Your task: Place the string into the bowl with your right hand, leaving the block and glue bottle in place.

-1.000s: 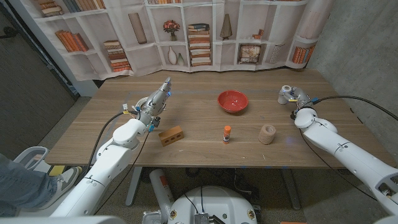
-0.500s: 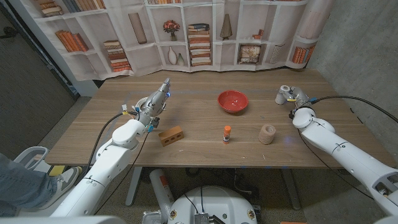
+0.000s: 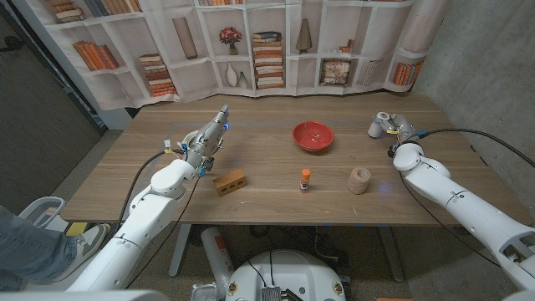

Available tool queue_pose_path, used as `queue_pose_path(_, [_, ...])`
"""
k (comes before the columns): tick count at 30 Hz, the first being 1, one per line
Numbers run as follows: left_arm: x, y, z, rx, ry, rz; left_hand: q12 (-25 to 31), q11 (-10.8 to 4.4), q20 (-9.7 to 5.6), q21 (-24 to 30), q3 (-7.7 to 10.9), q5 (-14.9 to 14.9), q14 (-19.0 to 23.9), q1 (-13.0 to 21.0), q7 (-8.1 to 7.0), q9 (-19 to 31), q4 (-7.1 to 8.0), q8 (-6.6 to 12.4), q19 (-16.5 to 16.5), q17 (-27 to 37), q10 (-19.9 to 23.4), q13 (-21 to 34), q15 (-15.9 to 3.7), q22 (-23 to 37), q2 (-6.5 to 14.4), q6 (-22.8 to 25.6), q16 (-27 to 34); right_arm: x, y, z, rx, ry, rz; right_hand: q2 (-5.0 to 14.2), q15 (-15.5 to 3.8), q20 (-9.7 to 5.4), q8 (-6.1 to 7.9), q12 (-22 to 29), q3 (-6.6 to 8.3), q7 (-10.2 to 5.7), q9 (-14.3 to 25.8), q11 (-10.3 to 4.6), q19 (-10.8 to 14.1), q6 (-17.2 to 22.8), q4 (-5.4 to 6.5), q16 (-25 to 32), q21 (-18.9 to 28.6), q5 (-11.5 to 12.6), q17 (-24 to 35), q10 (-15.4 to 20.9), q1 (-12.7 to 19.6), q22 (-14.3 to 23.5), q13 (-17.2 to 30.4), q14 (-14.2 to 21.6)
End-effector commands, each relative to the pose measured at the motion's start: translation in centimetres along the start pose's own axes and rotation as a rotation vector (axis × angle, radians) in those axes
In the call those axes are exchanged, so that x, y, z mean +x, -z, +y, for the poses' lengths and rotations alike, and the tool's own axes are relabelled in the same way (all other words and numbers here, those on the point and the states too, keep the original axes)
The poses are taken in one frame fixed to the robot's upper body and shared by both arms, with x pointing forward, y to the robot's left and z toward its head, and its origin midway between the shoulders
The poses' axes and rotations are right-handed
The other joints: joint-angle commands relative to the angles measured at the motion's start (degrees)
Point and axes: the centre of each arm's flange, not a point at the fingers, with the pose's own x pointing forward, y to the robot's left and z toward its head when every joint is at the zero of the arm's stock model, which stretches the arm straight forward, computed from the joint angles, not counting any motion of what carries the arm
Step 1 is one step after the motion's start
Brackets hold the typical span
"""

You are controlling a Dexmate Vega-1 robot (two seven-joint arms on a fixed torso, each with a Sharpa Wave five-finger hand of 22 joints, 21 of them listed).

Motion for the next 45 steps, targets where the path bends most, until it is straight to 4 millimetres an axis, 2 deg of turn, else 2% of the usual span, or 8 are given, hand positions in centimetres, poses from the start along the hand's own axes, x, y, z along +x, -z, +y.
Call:
queue_pose_path(1, [0.3,0.1,0.0,-0.003,0.005,0.001,-0.1,-0.35,-0.13,-0.1,-0.33,0.4,-2.3,0.3,0.12,0.3,-0.03,-0.23,-6.1,0.2,-0.2,0.2,-0.12,0.2,0.4,0.3,-0.1,-0.1,-0.5,-0.5,0.011,-0.004,-0.024,-0.18,-3.65,-3.89,0.30,0.4,0.24,-2.09,0.1,-0.07,1.0,3.2,-0.63,0.1,0.3,-0.5,0.1,1.2,1.0,0.2,0.2,0.8])
queue_pose_path(8, [0.3,0.1,-0.1,-0.002,0.007,-0.002,-0.1,-0.33,-0.08,-0.1,-0.40,0.4,-2.3,0.3,0.11,0.3,-0.03,-0.23,-6.1,0.2,-0.2,0.2,-0.13,0.2,0.5,0.3,-0.1,-0.4,-1.2,-0.7,-0.007,-0.032,-0.057,-0.20,-3.86,-4.01,0.13,0.2,0.24,-2.30,0.1,-0.08,0.9,3.4,-0.76,-0.1,0.2,-0.7,0.1,1.3,1.2,0.2,0.1,0.9])
queue_pose_path(29, [-0.2,-0.2,-0.2,0.007,0.008,-0.002,-0.1,-0.40,-0.09,-0.1,-0.60,0.4,-2.3,0.5,0.12,0.3,-0.04,-0.26,-6.1,0.3,-0.1,0.2,-0.14,0.2,0.7,0.3,0.0,-1.0,-2.4,-1.0,0.144,-0.073,-0.151,1.11,-4.41,-4.39,-0.13,0.1,0.92,-2.85,0.1,-0.58,1.4,4.8,-1.04,-0.4,0.3,-1.7,0.2,3.0,2.3,0.3,0.1,1.6])
queue_pose_path(45, [-0.4,-0.4,-0.1,0.008,0.001,-0.009,-0.1,-0.34,-0.10,-0.1,-0.76,0.4,-2.3,0.6,0.07,0.3,-0.06,-0.26,-6.1,0.3,-0.2,0.2,-0.15,0.2,0.8,0.3,0.0,-1.7,-3.7,-0.9,0.142,-0.079,-0.223,1.10,-4.63,-4.50,-0.39,-0.1,1.03,-2.96,0.1,-0.83,1.4,5.3,-1.35,-0.6,0.2,-2.3,0.2,3.7,2.8,0.3,0.1,2.0])
